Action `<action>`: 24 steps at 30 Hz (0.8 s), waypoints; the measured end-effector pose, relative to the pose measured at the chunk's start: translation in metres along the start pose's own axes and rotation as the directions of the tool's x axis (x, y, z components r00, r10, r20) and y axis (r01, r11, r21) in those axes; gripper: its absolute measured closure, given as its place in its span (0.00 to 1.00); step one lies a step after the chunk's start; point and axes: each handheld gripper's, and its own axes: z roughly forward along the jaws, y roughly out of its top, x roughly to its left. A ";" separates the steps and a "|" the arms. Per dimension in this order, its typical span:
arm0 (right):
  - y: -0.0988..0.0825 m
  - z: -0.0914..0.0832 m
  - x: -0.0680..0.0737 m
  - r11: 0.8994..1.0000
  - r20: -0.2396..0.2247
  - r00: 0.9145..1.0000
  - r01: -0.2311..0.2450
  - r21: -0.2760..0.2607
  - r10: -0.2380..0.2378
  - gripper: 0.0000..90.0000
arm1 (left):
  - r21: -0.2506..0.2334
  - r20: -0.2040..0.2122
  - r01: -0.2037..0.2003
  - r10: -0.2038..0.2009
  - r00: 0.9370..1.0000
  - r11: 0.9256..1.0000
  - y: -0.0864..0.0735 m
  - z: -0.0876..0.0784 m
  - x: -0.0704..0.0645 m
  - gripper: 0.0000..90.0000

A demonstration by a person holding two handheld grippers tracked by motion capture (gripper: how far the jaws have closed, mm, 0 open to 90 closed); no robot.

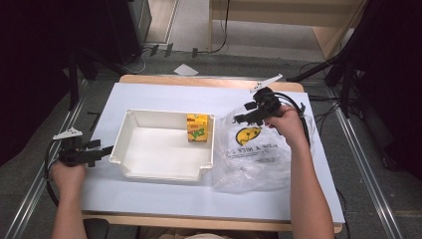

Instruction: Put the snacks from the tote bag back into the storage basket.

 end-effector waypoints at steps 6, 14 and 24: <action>-0.003 0.000 -0.004 1.000 0.011 1.000 -0.002 0.014 0.002 0.29 | 0.001 0.000 0.000 0.000 1.000 1.000 0.000 0.000 0.000 0.23; -0.005 0.002 -0.004 0.999 0.016 1.000 -0.005 0.032 0.004 0.29 | 0.000 0.000 0.000 0.000 1.000 1.000 0.000 0.000 0.000 0.23; -0.001 -0.001 0.000 1.000 0.004 1.000 -0.010 -0.009 0.010 0.26 | -0.001 0.001 0.001 -0.001 1.000 1.000 0.000 0.000 0.000 0.23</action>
